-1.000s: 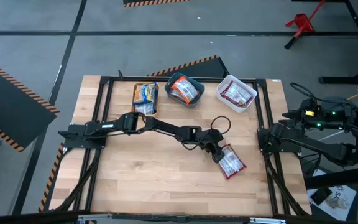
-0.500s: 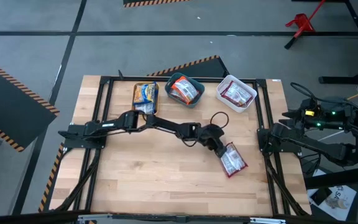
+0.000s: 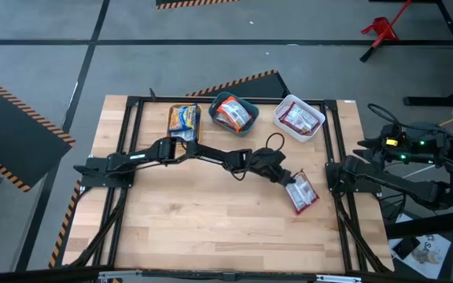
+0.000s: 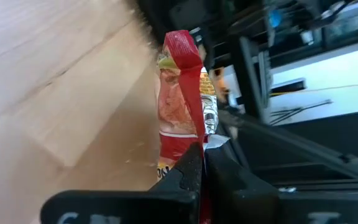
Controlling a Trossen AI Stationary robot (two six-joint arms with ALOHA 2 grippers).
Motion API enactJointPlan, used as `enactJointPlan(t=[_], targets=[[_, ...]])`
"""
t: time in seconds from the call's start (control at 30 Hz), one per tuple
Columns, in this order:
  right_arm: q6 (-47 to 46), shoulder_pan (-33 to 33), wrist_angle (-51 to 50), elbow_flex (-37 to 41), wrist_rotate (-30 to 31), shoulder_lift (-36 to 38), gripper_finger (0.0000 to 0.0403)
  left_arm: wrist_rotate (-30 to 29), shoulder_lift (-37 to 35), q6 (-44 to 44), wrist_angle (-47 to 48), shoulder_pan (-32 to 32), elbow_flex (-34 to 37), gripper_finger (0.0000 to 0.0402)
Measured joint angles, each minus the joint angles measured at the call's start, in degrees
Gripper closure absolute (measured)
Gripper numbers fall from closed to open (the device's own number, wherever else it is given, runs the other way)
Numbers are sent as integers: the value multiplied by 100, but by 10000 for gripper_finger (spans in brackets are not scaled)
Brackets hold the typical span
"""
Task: Sort Maruchan noodles
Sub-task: Put the red noodle pack into the white bin
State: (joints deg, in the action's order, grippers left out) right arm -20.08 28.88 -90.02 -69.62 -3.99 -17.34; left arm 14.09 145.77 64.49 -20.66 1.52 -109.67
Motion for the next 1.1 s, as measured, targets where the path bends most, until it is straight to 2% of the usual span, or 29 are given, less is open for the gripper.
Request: enactJointPlan(t=[0.53,0.77,0.93,1.1], targets=[[-56,0,1,-1,95,2,194,-151,-42,641,-1002,144,-13,401],[-98,2,2,-1,101,0,194,-299,-367,524,-905,311,-139,401],[-109,0,1,1,283,0,194,-276,-456,347,-334,510,-688,401],[-111,0,0,1,343,0,194,-160,-461,-226,972,815,-1572,401]])
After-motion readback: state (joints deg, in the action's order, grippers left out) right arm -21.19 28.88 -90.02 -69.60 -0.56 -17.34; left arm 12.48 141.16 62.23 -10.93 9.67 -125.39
